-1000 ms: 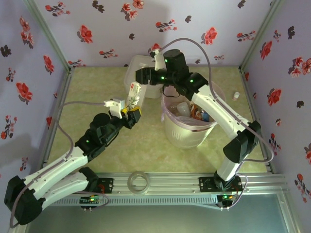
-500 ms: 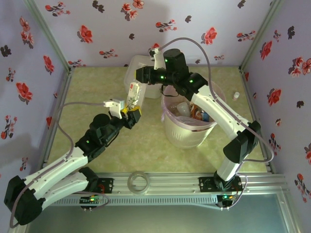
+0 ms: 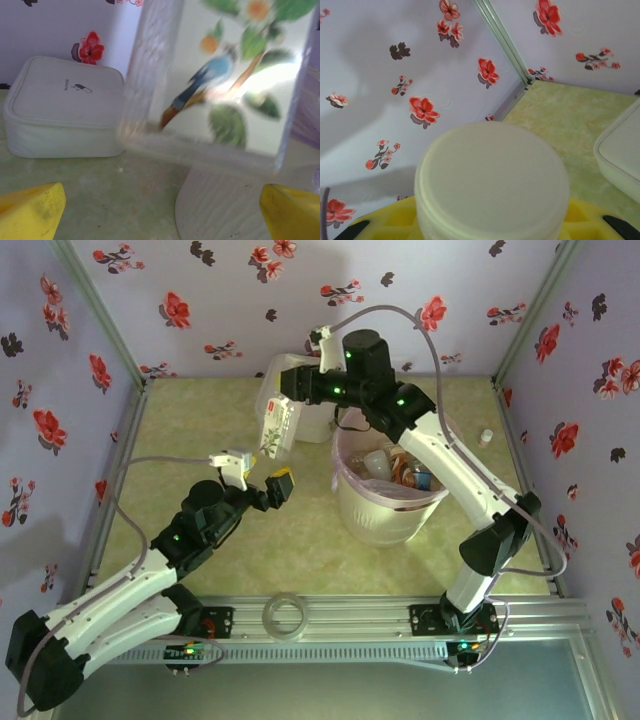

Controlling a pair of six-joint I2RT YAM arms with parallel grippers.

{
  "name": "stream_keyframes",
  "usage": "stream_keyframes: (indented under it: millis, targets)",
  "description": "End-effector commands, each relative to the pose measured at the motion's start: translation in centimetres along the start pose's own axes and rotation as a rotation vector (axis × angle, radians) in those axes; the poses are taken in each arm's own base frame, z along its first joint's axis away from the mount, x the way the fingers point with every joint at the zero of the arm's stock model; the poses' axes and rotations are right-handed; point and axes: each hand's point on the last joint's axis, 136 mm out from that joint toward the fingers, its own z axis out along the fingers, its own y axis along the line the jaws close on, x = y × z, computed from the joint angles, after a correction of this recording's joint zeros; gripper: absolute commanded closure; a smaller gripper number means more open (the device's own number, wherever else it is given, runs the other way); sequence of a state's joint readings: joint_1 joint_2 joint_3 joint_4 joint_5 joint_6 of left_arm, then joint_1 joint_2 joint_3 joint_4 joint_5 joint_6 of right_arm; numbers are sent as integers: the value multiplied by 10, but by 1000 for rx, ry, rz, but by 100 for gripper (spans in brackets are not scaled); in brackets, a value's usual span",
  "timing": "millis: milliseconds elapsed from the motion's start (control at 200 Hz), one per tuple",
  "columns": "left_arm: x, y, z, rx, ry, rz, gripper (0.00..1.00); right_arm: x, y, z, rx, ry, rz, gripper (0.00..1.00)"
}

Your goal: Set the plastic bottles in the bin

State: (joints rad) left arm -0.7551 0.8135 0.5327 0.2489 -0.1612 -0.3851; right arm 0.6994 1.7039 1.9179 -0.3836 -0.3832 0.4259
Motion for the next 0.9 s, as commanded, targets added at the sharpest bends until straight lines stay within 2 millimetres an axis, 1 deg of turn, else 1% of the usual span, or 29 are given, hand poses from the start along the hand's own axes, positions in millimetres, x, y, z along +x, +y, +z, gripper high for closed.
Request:
stream_keyframes:
  millis: [0, 100, 245, 360, 420, 515, 720, 790, 810, 895]
  targets:
    - [3, 15, -3, -67, 1, -8, 0, -30, 22, -29, 5, -66, -98, 77]
    - [9, 28, -3, -123, 18, -16, 0, -41, 28, -48, 36, -82, -144, 78]
    - [15, 44, -3, -184, 37, -37, 0, -57, 33, -86, 98, -107, -209, 80]
    - [17, 55, -3, -220, 41, -52, 0, -63, 28, -117, 165, -121, -241, 82]
    - [18, 61, -3, -243, 51, -54, 0, -63, 21, -131, 206, -119, -249, 82]
    - [20, 71, -5, -287, 74, -64, 0, -56, 1, -151, 288, -85, -248, 83]
    - [27, 89, -10, -350, 108, -87, 0, -30, -59, -190, 563, 55, -291, 84]
    - [28, 92, -11, -359, 107, -96, 0, -19, -74, -197, 634, 122, -316, 84]
    - [28, 92, -11, -361, 107, -98, 0, -15, -77, -199, 649, 145, -328, 87]
    - [28, 94, -11, -367, 105, -104, 0, 3, -93, -204, 711, 251, -356, 92]
